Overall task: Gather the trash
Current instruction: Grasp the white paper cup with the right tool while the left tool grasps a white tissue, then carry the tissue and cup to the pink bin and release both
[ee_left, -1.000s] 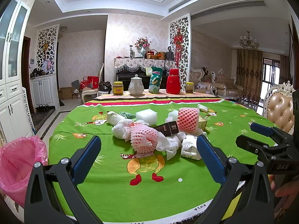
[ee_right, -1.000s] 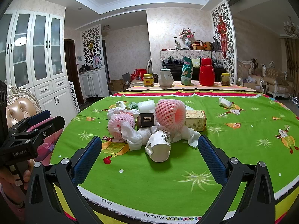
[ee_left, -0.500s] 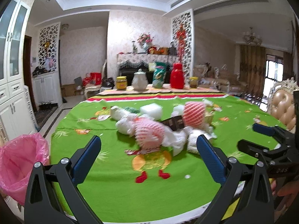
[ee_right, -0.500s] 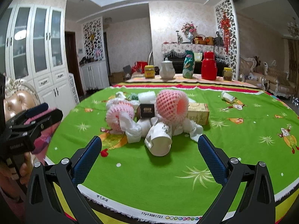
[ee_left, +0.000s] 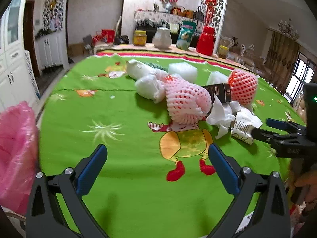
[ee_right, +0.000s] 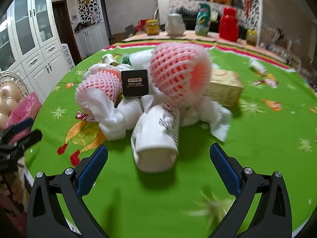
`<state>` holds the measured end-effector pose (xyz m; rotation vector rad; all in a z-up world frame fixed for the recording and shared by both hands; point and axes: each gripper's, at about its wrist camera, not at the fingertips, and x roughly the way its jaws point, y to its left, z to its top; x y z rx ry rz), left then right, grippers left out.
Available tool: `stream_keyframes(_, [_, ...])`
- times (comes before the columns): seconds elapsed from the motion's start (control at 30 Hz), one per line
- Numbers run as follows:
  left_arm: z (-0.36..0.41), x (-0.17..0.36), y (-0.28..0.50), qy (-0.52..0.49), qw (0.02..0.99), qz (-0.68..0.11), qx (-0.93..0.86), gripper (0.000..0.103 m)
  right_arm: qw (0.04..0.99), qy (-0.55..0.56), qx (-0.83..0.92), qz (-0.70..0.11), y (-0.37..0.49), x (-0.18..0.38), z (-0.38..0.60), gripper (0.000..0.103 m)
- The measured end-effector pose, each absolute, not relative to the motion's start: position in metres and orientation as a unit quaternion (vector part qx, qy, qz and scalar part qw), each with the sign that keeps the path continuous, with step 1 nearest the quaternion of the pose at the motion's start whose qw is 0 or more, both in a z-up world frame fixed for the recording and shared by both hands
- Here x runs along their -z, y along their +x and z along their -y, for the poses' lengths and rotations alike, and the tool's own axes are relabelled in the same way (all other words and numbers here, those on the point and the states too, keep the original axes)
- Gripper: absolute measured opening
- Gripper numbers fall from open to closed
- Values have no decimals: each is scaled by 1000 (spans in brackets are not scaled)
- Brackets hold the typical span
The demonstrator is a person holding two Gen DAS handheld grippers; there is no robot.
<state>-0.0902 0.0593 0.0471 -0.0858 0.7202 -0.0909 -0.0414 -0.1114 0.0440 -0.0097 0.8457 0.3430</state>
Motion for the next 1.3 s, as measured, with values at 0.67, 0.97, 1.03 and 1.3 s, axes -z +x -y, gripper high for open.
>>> stream_keyframes(0.67, [69,-25,-3,9,895,-420,152,79,916,93,-131,-368,-45,-54,214,55])
stream_keyframes(0.97, [94,-13,27,36,887,-434,153,33,923,108,-112,-351,-50,-60,224,55])
stream_keyframes(1.03, [94,-14,26,32,886,-431,166,31,926,99,-109,-348,-51,-60,223,55])
stream_keyframes(1.3, [78,-33,-17,20,902,-379,206,30,931,88,-118,-333,-57,-64,215,55])
